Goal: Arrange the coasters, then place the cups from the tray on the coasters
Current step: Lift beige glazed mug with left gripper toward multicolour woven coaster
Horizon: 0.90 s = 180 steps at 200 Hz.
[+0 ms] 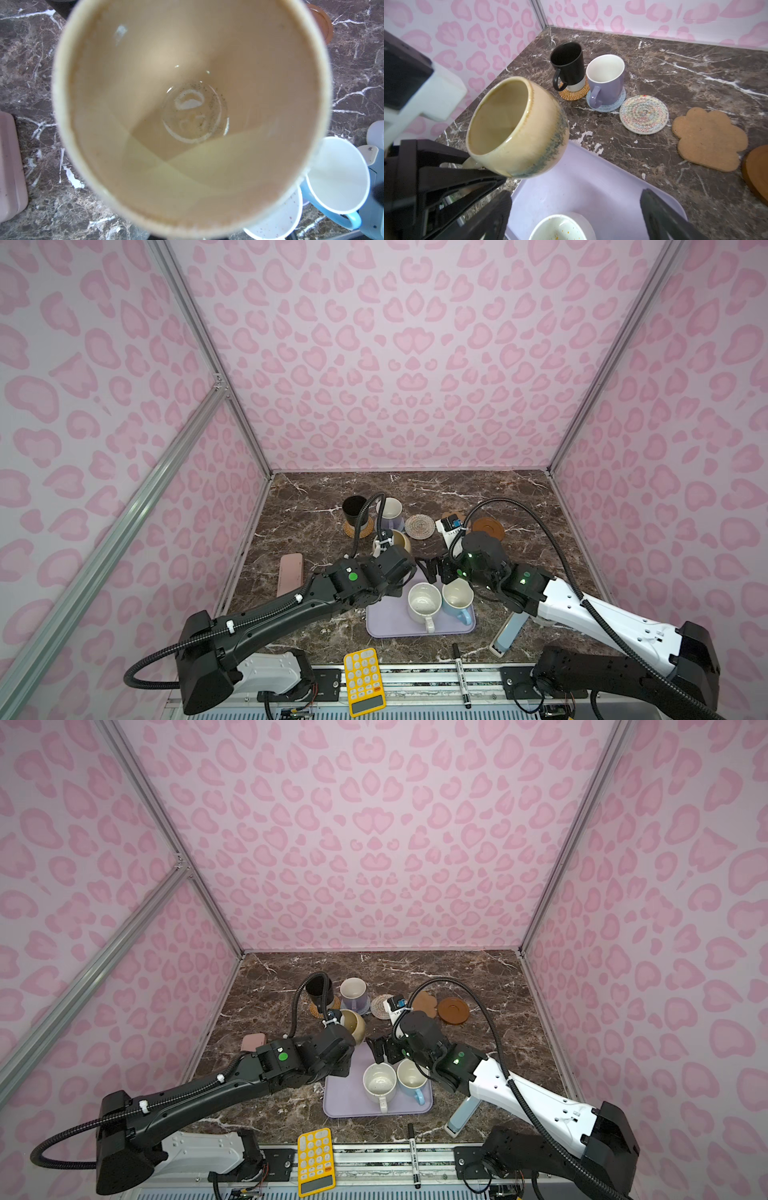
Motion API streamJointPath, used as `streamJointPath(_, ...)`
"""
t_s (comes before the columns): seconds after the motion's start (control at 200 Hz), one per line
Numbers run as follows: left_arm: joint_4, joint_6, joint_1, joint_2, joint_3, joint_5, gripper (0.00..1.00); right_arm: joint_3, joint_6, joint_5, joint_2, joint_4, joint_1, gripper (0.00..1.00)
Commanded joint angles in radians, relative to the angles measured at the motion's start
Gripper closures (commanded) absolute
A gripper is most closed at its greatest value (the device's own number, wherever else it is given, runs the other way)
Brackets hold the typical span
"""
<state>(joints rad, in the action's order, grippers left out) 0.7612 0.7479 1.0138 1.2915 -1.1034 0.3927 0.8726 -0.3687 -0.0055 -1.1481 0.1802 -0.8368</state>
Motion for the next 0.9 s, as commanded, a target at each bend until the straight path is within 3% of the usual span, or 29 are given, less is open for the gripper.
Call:
streamJointPath(0.0, -0.036, -0.067, -0.018, 0.049, -0.083, 0.016, 0.99, -0.01, -0.04, -0.055, 0.0, -0.075, 0.072, 0.02)
streamJointPath(0.515, -0.033, -0.101, -0.149, 0.434, -0.467, -0.072, 1.0, -0.006, -0.076, -0.153, -0.075, -0.127, 0.317, 0.02)
streamJointPath(0.68, -0.016, -0.059, -0.164, 0.561, -0.58, -0.045, 1.0, -0.005, -0.066, -0.172, -0.103, -0.096, 0.36, 0.03)
streamJointPath(0.895, -0.03, -0.029, -0.207, 0.691, -0.663, -0.113, 1.0, -0.027, -0.023, -0.252, -0.134, -0.12, 0.385, 0.03)
